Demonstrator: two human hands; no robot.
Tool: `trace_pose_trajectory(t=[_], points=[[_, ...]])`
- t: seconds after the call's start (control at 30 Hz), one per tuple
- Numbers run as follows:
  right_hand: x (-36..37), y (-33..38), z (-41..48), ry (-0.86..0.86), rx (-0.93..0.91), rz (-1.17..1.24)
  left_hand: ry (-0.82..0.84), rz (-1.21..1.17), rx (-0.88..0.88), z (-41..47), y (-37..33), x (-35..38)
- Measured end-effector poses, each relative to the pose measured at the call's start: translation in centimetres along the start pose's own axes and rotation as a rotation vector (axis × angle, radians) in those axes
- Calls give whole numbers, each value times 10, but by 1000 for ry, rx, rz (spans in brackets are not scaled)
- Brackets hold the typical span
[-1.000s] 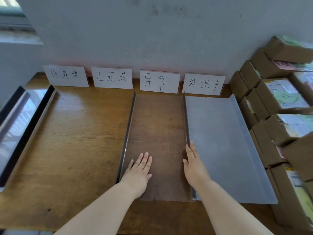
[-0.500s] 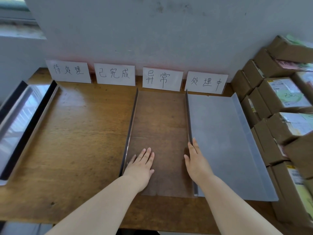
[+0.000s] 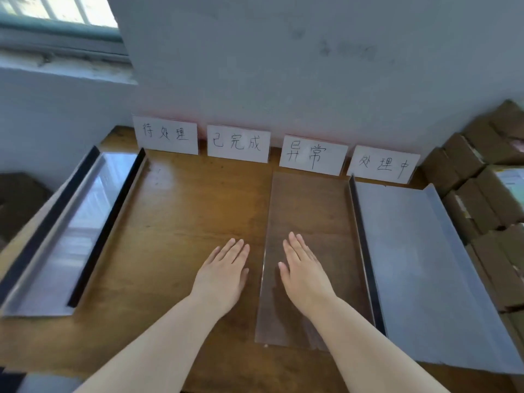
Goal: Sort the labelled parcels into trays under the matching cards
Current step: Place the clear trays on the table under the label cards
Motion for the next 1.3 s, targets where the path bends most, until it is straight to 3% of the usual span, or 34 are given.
trace_pose_trajectory(t=[0.27, 0.57, 0.67, 0.77, 0.9, 1.3], points=[[48, 185, 45, 96, -130, 140, 21, 115, -235, -36, 214, -53], [108, 326, 80, 267, 88, 292, 47, 119, -408, -82, 372, -79], [132, 343, 78, 329, 299, 414, 7, -32, -529, -95, 397, -82], [148, 348, 75, 338, 412, 386, 16, -165, -634, -103, 409, -80], [149, 347, 78, 260, 430, 285, -58, -310, -744, -112, 421, -78], [149, 352, 88, 228, 316, 162, -169, -174, -694, -111, 435, -87]])
Point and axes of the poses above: each hand's wrist, its own z-axis towards the middle knuckle, its own x-axis out of the palm, y = z × x, the point moved 8 cm from there along z, towards the middle knuckle, and after that the axes turned 9 degrees about -y, right-handed, at the moved point
